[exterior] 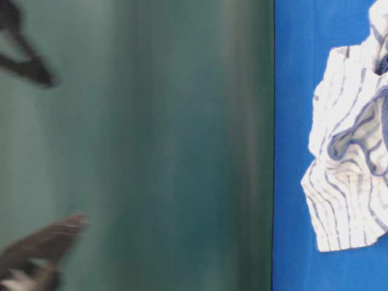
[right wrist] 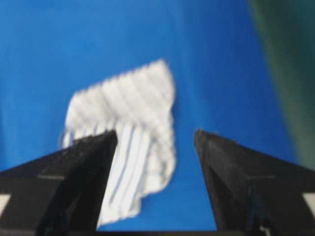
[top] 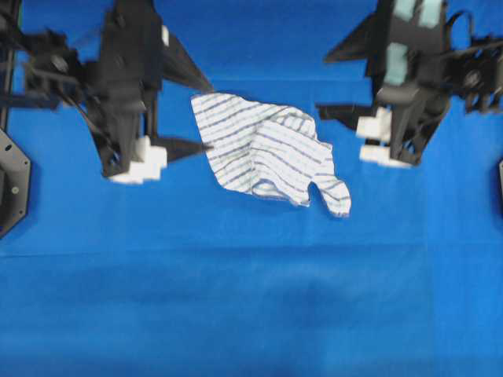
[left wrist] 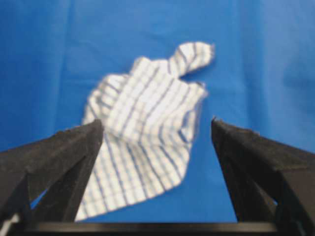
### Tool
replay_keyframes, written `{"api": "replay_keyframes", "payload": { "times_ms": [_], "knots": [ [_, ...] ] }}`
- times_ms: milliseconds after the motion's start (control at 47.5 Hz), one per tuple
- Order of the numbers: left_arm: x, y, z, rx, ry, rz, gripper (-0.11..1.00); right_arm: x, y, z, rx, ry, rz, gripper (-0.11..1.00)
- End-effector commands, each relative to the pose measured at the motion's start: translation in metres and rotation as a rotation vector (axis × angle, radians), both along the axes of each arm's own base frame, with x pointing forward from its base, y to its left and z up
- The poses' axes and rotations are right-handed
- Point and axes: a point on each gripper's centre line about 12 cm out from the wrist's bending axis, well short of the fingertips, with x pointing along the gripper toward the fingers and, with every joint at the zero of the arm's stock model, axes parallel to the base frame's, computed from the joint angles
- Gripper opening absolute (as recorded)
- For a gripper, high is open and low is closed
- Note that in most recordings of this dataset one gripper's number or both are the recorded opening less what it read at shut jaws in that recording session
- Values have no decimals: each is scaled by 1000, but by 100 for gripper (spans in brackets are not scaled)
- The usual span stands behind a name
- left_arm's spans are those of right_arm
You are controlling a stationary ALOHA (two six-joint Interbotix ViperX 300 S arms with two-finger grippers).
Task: Lift the towel with both arms.
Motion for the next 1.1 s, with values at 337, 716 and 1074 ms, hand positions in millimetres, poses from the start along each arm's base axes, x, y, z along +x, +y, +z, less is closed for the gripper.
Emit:
{"api": "replay_keyframes", "payload": {
  "times_ms": [337,716,1074],
  "knots": [
    [22,0,-90,-2,-22,4,91,-12,14,-109,140,113,-35,65],
    [49,-1,-181,-16,153,0,91,-13,31,-197,237,262,-72,65],
    [56,-2,-224,-16,174,1,91,-8,37,-250,267,352,-80,65]
  ]
}}
